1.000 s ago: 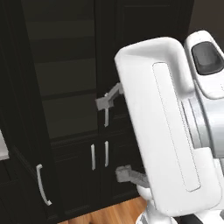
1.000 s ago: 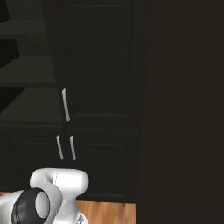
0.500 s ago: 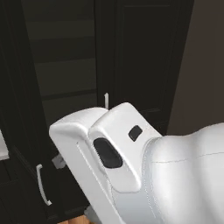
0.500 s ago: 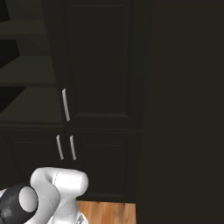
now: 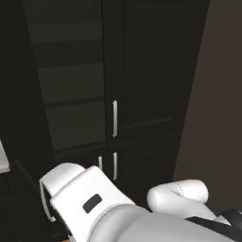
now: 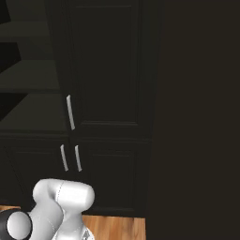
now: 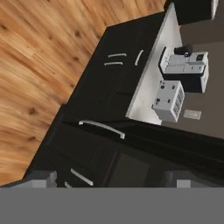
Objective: Close all open cabinet doors.
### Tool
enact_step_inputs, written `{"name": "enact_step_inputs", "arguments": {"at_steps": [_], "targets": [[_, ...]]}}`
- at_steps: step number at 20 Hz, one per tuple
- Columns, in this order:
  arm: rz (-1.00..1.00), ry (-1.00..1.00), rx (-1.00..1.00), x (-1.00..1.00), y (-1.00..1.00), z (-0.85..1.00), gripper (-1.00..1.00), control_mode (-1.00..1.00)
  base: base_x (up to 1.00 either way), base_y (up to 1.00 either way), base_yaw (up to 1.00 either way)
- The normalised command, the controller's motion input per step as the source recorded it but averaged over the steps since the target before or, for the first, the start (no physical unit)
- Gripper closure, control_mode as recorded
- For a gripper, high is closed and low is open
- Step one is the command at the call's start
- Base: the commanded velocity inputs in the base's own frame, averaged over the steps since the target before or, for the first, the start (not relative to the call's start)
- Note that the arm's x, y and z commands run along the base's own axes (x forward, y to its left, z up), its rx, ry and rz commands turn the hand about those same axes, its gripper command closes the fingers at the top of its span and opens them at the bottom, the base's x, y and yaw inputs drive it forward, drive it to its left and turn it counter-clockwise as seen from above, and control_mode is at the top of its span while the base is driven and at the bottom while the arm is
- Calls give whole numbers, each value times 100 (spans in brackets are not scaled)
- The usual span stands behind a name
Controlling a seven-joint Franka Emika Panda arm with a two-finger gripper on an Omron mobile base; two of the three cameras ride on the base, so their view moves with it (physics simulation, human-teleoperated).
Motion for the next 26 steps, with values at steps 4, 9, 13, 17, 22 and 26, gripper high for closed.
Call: {"name": "enact_step_inputs", "arguments": {"at_steps": [4, 9, 13, 17, 22, 26], "targets": [[-17, 0, -1, 48, 0, -39, -100, -100, 0, 0, 0], [-6, 0, 0, 32, 0, -8, -100, -100, 0, 0, 0], [0, 0, 0, 8, 0, 0, -100, -100, 0, 0, 0], [0, 0, 0, 8, 0, -2, -100, -100, 0, 0, 0], [-1, 0, 0, 9, 0, -10, -100, -100, 0, 0, 0], [-3, 0, 0, 10, 0, -10, -100, -100, 0, 0, 0]]}}
